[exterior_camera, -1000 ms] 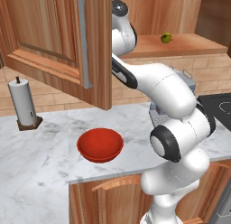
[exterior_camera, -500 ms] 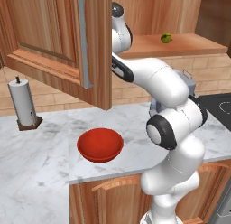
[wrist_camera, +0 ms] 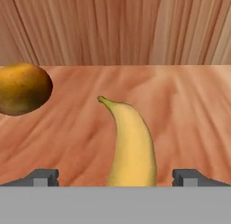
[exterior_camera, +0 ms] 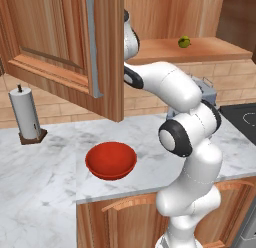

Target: Open the cabinet. Pick the banana and pear from the cabinet and place them into the bowl. Then close the cabinet.

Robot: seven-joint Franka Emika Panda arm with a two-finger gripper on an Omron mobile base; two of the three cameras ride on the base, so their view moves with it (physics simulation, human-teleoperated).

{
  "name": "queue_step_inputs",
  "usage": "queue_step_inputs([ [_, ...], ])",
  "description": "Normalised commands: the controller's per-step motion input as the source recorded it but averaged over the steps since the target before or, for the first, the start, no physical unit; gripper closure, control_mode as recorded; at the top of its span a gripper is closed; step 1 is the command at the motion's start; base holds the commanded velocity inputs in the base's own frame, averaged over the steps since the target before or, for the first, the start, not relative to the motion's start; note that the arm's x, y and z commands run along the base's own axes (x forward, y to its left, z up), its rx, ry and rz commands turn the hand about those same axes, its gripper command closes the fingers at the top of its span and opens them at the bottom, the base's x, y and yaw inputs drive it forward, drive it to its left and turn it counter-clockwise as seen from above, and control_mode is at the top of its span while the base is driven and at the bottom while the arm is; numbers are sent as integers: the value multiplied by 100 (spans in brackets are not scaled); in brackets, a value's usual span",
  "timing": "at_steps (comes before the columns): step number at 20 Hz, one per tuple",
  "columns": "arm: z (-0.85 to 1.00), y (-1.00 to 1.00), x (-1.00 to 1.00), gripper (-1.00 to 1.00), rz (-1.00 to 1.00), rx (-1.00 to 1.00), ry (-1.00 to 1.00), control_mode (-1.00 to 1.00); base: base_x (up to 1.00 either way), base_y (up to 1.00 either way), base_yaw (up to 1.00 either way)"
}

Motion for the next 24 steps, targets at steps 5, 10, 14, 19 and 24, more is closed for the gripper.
queue_step_inputs([
  [5,-26,13,5,-100,0,0,1,-100,0,0,0],
  [10,-20,5,0,100,-2,0,8,-100,0,0,0],
  [14,-13,0,0,100,-1,0,11,-100,0,0,0],
  [19,-11,-18,0,100,0,0,0,-100,0,0,0],
  [24,-4,-12,-26,100,2,0,-8,-100,0,0,0],
])
